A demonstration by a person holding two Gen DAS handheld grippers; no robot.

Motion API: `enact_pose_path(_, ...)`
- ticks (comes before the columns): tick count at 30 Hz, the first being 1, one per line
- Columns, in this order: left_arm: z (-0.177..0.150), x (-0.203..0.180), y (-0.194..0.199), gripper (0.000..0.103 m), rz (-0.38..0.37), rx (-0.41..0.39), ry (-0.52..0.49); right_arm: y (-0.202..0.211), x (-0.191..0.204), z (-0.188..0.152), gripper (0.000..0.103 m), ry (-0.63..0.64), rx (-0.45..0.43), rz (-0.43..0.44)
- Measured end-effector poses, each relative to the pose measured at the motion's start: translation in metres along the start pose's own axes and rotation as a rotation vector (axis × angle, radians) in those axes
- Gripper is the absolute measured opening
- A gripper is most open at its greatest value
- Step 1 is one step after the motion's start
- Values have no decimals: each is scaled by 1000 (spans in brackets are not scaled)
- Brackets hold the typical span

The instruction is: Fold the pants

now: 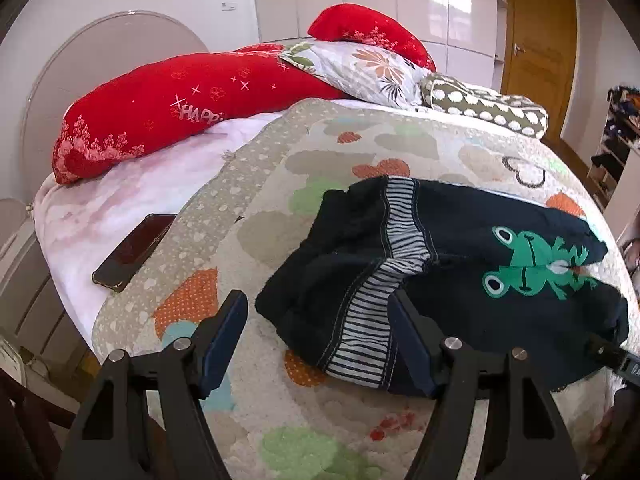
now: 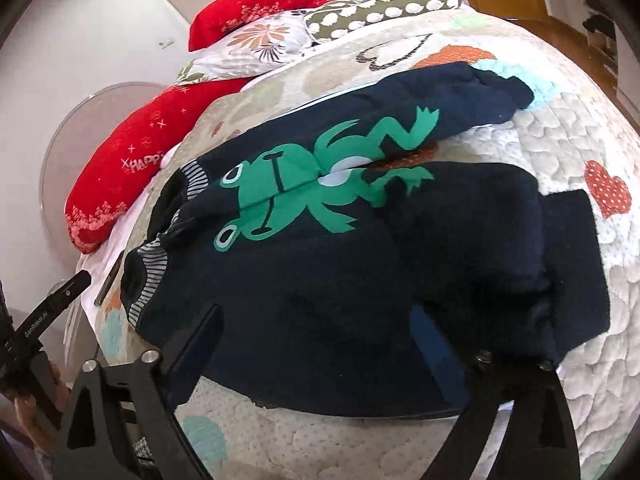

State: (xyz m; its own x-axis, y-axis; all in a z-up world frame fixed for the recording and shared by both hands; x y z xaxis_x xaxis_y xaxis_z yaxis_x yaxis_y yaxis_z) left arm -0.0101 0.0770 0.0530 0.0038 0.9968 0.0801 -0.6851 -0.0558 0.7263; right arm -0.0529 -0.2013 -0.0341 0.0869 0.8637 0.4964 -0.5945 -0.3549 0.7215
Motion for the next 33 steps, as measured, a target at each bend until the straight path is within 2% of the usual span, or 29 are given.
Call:
enact_pose_path(2,-1,-4,0,72,6,2,-16,-1,0,2,102,-15,0,31)
enact_pose_path(8,-2,-13,-3,72,-9,24,-30,-3,0,3,102,-44,-1,29)
enact_pose_path(13,-4,-15,-4,72,-18,32,-19,0,-2,2,102,-40,-20,66)
enact_pose_path(16,-3,-16,1,72,-18,-1,-11,2,-1,-1,102,-23,-30,72)
enact_pose_path(19,1,-18,10,72,-61,-62,-9,2,-1,-1,102,-13,-26,71)
enact_pose_path(22,10,-19,11,72,-124,-56,13,2,-3,0,102,-17,-25,85)
enact_pose_path(24,20,-19,15,72,-112,-80,18,1,-3,-1,102,-2,-15,93)
enact_pose_path(26,30,-17,22,74,-87,-115,16,1,0,-1,100,32,10,55)
enact_pose_path(28,39,-17,29,83,-74,-148,3,4,6,-1,92,82,21,-29)
enact_pose_path(29,45,-18,32,83,-81,-162,-9,7,8,-1,88,96,24,-47)
enact_pose_path(31,53,-21,30,84,-126,-148,-25,19,11,2,88,113,23,-35)
enact_pose_path(33,63,-25,18,84,-219,-77,-37,38,12,13,88,140,3,-21)
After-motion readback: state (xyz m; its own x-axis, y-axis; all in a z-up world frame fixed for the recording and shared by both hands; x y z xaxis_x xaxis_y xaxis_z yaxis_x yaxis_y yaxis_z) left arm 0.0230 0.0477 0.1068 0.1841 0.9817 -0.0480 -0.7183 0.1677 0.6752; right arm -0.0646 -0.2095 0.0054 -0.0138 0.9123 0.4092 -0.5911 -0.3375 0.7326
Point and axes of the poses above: each gripper's, at about its wrist camera, not at the fingertips, and y roughly against the way its jaws point, x to its left, z to its top, the point moved 5 cm from there along -y, roughly the way its jaws point, and after that the axes turned 2 degrees about x, right-handed, at the moved point
